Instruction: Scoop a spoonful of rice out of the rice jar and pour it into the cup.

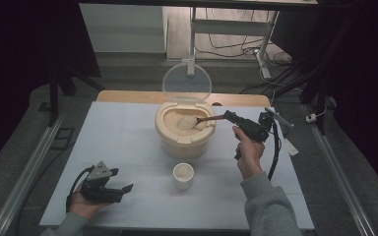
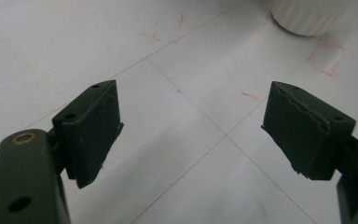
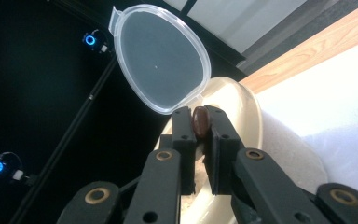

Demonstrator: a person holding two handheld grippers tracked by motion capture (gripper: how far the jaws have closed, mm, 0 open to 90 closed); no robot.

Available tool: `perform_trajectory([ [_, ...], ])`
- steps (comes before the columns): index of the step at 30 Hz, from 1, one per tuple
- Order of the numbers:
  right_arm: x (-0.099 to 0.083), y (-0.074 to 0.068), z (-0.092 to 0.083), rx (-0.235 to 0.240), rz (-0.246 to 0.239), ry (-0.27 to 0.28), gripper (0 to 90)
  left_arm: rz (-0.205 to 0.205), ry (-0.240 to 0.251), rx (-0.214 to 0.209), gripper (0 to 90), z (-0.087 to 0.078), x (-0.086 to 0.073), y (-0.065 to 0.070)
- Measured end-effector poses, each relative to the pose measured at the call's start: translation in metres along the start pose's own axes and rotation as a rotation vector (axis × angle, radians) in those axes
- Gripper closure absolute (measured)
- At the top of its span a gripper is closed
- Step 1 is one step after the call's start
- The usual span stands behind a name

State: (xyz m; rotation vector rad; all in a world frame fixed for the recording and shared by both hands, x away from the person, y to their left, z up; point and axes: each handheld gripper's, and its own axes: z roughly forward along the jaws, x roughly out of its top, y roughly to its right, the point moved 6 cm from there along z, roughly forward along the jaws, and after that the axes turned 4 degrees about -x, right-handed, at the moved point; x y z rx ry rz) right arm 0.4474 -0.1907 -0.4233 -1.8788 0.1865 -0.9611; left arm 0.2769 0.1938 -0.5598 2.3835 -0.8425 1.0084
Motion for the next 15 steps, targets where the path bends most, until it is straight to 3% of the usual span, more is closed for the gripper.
perform_trajectory([
  [15,0.0034,0.0002,-0.0064,0.022,0.019,0.007,82.8,0.000,-0.001,0.001,18.8,0.0001,0.0000,-0.0001],
])
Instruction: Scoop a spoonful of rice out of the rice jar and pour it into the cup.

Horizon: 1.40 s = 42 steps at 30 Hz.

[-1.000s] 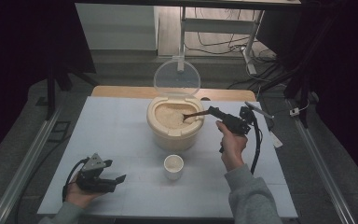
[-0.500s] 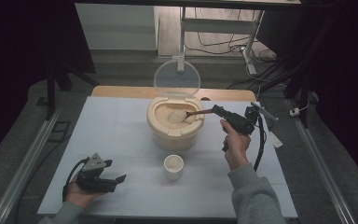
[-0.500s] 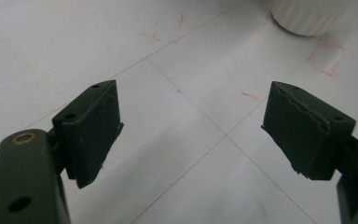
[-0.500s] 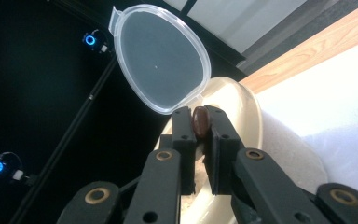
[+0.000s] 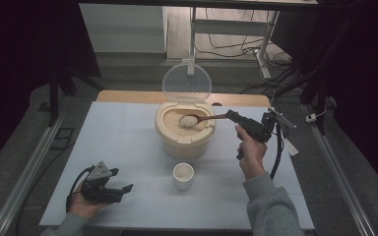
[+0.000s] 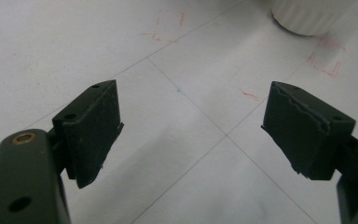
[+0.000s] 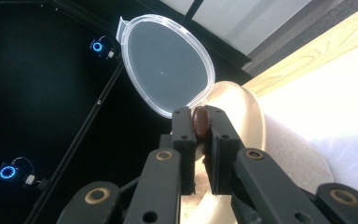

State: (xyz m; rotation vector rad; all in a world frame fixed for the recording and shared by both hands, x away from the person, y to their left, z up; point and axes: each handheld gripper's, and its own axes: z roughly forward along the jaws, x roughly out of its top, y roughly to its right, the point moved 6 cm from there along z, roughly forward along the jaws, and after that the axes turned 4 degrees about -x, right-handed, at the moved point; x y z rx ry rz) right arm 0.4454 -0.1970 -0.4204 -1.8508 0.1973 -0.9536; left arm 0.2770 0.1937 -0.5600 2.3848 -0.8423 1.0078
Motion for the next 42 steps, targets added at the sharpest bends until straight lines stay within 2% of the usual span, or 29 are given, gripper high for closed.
perform_trajectory([
  [5,0.002,-0.002,-0.002,0.007,0.007,0.007,82.9,0.001,-0.001,0.000,18.8,0.000,0.000,0.000],
  [18,0.005,-0.007,-0.010,0.022,-0.017,0.003,82.9,0.000,-0.002,0.000,18.8,0.000,0.000,0.000],
  [26,0.003,-0.009,-0.013,0.033,-0.015,-0.001,82.9,-0.001,-0.002,0.001,18.8,0.000,0.000,0.000],
  [34,-0.002,-0.007,-0.020,0.047,0.003,-0.034,82.9,-0.002,-0.002,0.002,18.8,0.000,0.000,0.000],
  [42,-0.014,-0.006,-0.029,0.073,0.023,-0.079,82.9,-0.002,-0.001,0.003,18.8,0.000,0.001,0.000],
])
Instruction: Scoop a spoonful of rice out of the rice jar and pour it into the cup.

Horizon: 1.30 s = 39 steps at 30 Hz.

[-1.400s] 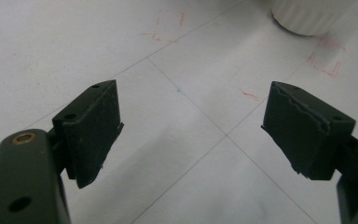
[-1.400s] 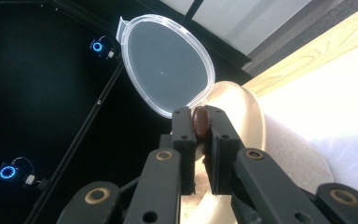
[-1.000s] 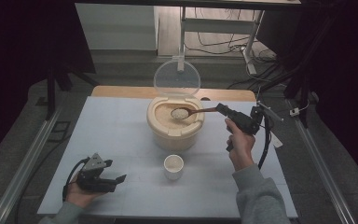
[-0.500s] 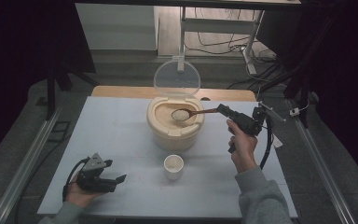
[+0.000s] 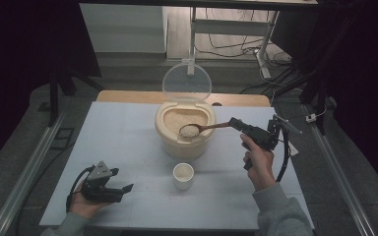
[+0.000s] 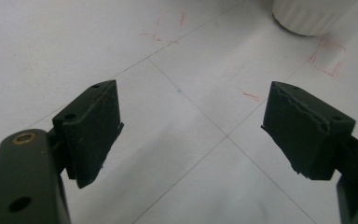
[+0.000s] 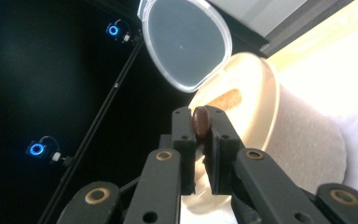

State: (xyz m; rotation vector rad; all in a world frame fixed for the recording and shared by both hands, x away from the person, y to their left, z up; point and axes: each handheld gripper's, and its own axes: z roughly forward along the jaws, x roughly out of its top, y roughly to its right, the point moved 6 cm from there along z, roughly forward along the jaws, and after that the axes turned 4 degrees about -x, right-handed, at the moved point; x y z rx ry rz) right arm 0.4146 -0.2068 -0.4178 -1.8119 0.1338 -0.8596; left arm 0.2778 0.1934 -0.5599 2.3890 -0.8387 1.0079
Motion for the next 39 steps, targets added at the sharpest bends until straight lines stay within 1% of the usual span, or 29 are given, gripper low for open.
perform_trajectory([
  [5,-0.007,-0.002,-0.006,0.010,-0.003,-0.017,82.9,0.000,0.000,-0.001,18.9,0.000,0.000,0.000],
  [9,-0.016,-0.001,-0.010,0.021,0.001,-0.049,82.8,0.001,-0.003,-0.001,18.8,0.001,0.000,0.000],
  [10,-0.017,0.000,-0.010,0.020,0.001,-0.049,82.8,0.001,-0.003,0.000,18.8,0.001,0.000,0.000],
  [17,-0.033,0.006,-0.016,0.022,0.005,-0.094,82.9,0.001,-0.005,0.000,18.9,0.001,0.000,0.000],
  [21,-0.040,0.010,-0.017,0.012,-0.010,-0.113,82.9,0.001,-0.005,0.000,18.8,0.001,0.000,0.000],
  [25,-0.047,0.015,-0.017,0.006,-0.005,-0.137,82.8,0.001,-0.005,0.000,18.8,0.001,0.000,0.000],
  [28,-0.051,0.020,-0.016,-0.006,-0.004,-0.148,82.9,0.002,-0.005,0.000,18.8,0.001,0.000,0.000],
  [34,-0.055,0.029,-0.014,-0.052,-0.031,-0.168,82.9,0.001,-0.006,0.000,18.8,0.001,0.000,0.000],
  [39,-0.055,0.032,-0.013,-0.091,-0.057,-0.182,82.8,0.001,-0.006,-0.001,18.8,0.001,0.000,0.000],
])
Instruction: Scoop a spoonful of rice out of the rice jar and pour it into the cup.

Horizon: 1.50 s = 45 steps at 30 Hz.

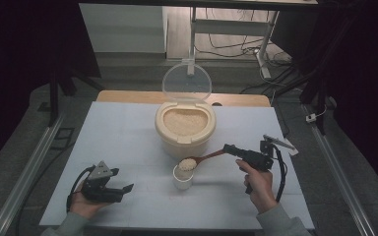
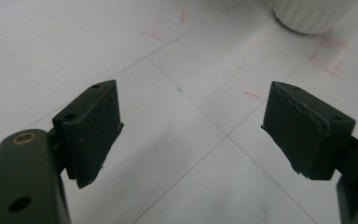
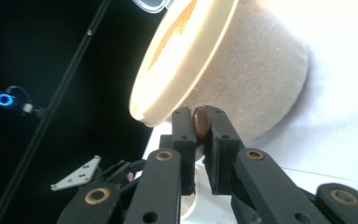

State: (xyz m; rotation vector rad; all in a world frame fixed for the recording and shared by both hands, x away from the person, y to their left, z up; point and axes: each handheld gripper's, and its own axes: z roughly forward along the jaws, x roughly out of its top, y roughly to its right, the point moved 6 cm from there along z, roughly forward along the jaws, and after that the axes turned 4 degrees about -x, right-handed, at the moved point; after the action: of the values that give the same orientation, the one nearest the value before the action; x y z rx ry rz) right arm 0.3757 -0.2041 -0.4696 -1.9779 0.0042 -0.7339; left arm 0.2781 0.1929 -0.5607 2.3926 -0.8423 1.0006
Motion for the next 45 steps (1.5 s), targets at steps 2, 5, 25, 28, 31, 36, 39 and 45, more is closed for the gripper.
perform_trajectory([
  [2,0.001,0.000,0.001,-0.018,-0.017,-0.003,82.9,0.000,0.000,0.000,18.8,0.000,0.000,0.000],
  [5,0.001,-0.002,0.002,-0.037,-0.041,-0.010,82.8,0.001,-0.001,0.000,18.8,0.000,0.000,0.000],
  [25,0.004,-0.023,0.003,-0.101,-0.217,-0.005,82.8,0.000,0.001,0.000,18.8,0.000,0.000,0.000],
  [28,0.003,-0.025,0.003,-0.097,-0.227,-0.005,82.8,-0.001,0.001,0.000,18.8,0.000,0.000,0.000],
  [31,0.003,-0.027,0.002,-0.098,-0.250,-0.001,82.8,-0.001,0.001,0.000,18.8,0.000,0.000,0.000],
  [36,0.003,-0.034,0.000,-0.094,-0.313,0.013,82.8,-0.002,0.001,0.001,18.8,0.000,0.000,0.000],
  [39,0.002,-0.040,-0.002,-0.089,-0.359,0.021,82.8,-0.002,0.001,0.001,18.8,0.000,0.000,0.000],
  [45,-0.001,-0.047,-0.004,-0.099,-0.437,0.022,82.7,-0.001,0.000,0.002,18.8,0.000,0.000,0.000],
])
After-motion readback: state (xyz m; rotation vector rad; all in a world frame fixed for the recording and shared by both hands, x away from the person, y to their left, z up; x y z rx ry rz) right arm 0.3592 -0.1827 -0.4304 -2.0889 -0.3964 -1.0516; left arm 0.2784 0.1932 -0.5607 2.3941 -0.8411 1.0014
